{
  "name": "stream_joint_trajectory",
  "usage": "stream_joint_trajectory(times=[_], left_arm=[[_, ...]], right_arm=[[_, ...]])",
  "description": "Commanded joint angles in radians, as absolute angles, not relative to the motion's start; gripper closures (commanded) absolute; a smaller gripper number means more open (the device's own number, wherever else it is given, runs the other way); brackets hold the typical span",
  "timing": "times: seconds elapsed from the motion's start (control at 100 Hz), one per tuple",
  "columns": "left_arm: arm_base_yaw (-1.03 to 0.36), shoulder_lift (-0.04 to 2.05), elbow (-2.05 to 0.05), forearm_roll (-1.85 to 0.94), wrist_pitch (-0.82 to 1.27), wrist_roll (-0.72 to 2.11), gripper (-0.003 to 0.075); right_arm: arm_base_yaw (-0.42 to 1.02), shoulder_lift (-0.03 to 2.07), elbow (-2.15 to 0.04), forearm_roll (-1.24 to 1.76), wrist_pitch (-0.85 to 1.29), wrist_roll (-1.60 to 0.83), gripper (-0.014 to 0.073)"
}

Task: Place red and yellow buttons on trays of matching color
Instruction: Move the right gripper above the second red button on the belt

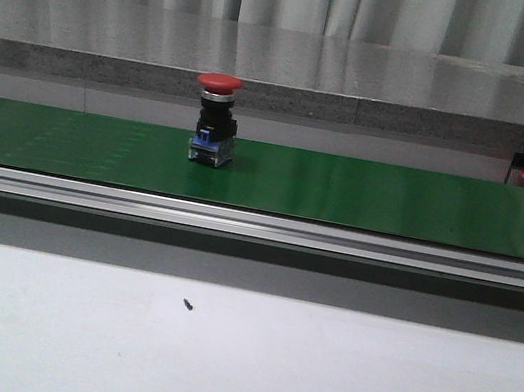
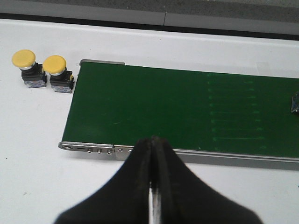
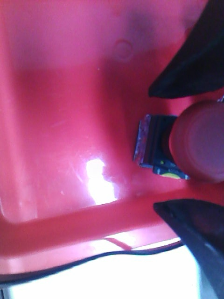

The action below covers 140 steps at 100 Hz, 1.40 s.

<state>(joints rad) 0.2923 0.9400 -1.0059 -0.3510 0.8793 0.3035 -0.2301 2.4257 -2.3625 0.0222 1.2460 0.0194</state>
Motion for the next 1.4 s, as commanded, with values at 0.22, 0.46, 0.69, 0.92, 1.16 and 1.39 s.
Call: stream_joint_trajectory(times=[0.22, 0.46, 0.69, 0.92, 1.16, 1.39], left_arm=[[0.290, 0.926, -1.031, -0.381, 0.825, 0.302, 0.0740], [0.290, 0.926, -1.031, -0.381, 0.825, 0.302, 0.0740], [0.290, 0.926, -1.031, -0.381, 0.825, 0.302, 0.0740], [0.290, 0.926, -1.031, -0.381, 0.825, 0.302, 0.0740], [0.290, 0.926, -1.031, -0.381, 0.825, 0.302, 0.0740], [0.290, 0.926, -1.031, -0.381, 0.825, 0.302, 0.0740]], right_arm=[[-0.232, 2.294, -2.470, 0.048, 1.335, 0.009, 0.0119], [-0.203, 2.190, -2.459, 0.055, 1.336, 0.009, 0.0119], [-0.184, 2.035, -2.285, 0.055, 1.336, 0.009, 0.0119], [-0.166, 1.860, -2.073, 0.058, 1.334, 0.009, 0.0119], [-0.099, 1.736, -1.969, 0.119, 1.334, 0.011, 0.0119], [0.059, 1.709, -1.923, 0.168, 1.334, 0.027, 0.0119]])
